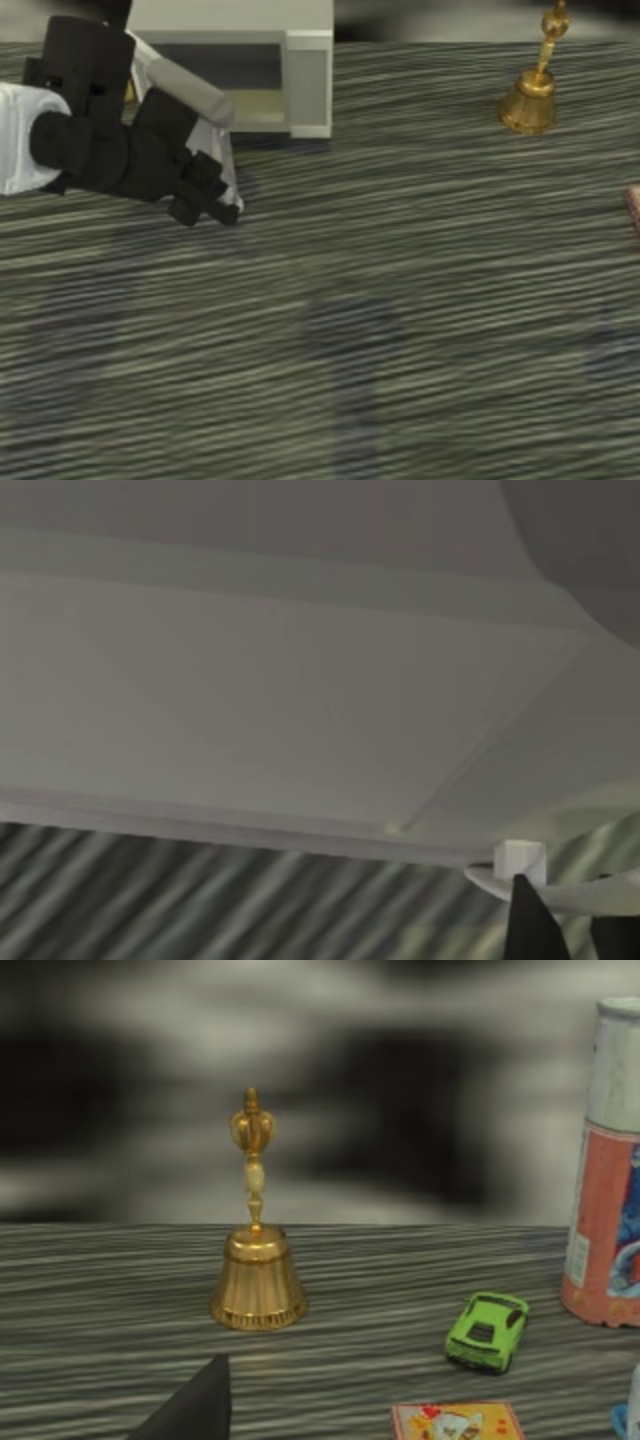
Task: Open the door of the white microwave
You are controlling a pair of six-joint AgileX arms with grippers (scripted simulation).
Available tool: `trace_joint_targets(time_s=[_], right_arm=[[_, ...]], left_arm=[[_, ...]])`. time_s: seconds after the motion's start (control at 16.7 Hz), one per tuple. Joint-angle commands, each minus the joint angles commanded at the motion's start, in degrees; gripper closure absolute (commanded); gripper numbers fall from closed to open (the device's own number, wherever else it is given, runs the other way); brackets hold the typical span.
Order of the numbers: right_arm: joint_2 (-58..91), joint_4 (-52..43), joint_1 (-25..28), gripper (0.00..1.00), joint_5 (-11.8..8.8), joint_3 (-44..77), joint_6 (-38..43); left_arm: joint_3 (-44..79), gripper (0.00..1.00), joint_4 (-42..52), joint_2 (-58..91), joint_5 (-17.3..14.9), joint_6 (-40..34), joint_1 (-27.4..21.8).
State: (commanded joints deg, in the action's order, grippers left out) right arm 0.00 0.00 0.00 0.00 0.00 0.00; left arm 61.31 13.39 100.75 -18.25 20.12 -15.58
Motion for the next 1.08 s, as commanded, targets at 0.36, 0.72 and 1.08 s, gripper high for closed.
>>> trace_joint_targets(time_s=[0.36,0.72,1.08], right_arm=[[0.0,0.0,0.0,0.0,0.0,0.0,0.0],[0.0,0.0,0.0,0.0,0.0,0.0,0.0],[0.0,0.0,0.0,0.0,0.0,0.0,0.0]], left_arm=[[0.0,1.0,0.0,0.0,0.0,0.0,0.0],[-0.2,1.0,0.8,-0.2,-1.7,1.9,0.7],[-0.2,1.0,1.7,-0.4,-3.1,4.5,1.9]])
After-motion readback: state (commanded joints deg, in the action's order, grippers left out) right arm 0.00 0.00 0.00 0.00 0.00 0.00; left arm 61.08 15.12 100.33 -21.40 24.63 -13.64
